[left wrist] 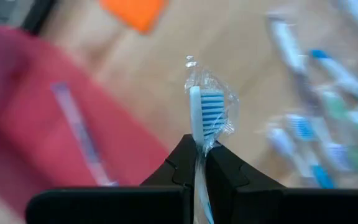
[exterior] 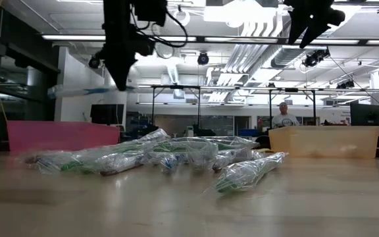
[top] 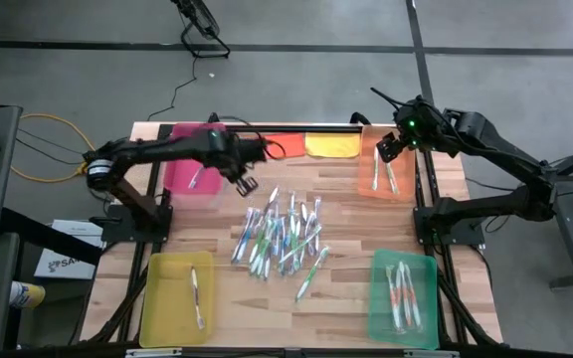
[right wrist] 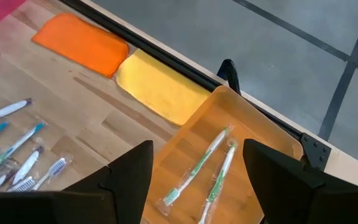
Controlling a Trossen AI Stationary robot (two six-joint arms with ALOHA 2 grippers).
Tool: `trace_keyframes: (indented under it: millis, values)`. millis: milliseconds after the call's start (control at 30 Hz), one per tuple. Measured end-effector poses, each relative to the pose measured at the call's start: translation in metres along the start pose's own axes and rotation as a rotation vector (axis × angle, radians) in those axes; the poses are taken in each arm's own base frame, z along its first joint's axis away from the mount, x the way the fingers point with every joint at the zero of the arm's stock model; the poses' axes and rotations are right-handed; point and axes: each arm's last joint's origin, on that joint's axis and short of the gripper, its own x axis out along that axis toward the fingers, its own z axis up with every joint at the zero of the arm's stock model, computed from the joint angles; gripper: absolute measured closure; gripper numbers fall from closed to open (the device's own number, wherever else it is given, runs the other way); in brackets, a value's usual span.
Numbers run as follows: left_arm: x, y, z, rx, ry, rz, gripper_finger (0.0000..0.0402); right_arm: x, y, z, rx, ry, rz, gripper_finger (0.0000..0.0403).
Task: Pick & Place Toothbrushes
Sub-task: Put the blue toothbrush into the red bin
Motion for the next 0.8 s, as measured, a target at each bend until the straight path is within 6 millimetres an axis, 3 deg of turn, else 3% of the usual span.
trace_keyframes:
  millis: [167,300,433,800]
  values:
    - [-0.012,0.048,-0.003,-0.062,0.002,0.106,0.0389,0.000,0.000,0.001,0.006,-0.010,-0.005,0.0160]
    - [-0.008,0.083,-0.004,-0.107,0.055,0.177,0.0389,0.000,0.000,0.002,0.010,-0.022,-0.001,0.0160]
    - [0.007,0.108,-0.003,-0.154,0.084,0.209,0.0389,0.000,0.001,0.004,0.017,-0.038,0.004,0.0160]
    - [0.066,0.150,-0.018,-0.302,0.108,0.151,0.0385,0.000,0.002,0.005,0.025,-0.056,0.011,0.0160]
